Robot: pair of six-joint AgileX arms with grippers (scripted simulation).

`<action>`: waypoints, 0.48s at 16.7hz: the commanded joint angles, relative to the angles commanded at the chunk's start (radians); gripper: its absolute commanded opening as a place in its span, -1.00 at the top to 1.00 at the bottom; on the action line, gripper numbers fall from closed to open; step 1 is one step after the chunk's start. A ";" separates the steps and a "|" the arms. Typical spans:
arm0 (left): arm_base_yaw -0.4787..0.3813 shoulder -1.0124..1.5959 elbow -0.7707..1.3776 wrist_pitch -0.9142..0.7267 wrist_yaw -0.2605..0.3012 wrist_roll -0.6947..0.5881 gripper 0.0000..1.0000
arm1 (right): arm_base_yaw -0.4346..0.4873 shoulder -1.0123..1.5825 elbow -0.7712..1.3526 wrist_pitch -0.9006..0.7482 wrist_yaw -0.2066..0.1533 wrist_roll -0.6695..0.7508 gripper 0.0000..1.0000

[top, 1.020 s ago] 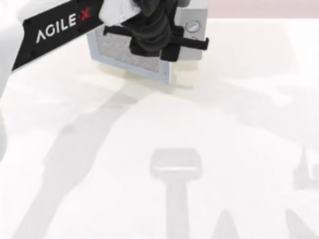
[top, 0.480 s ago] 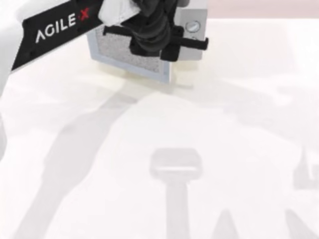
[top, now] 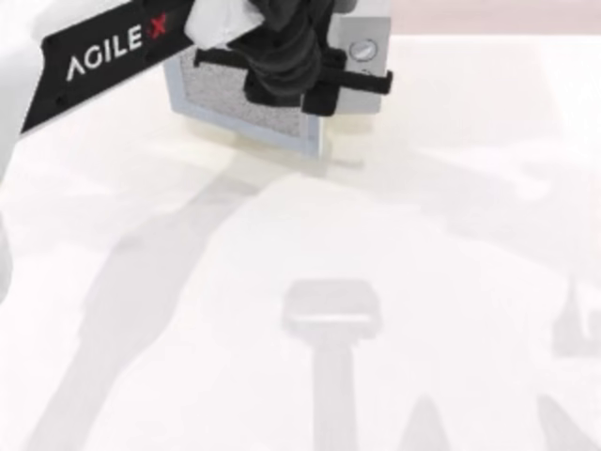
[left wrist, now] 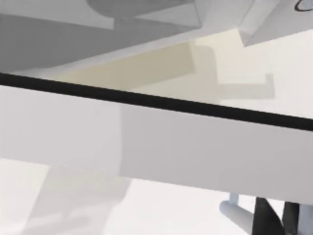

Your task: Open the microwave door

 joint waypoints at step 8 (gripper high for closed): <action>0.010 -0.053 -0.078 0.037 0.038 0.063 1.00 | 0.000 0.000 0.000 0.000 0.000 0.000 -1.00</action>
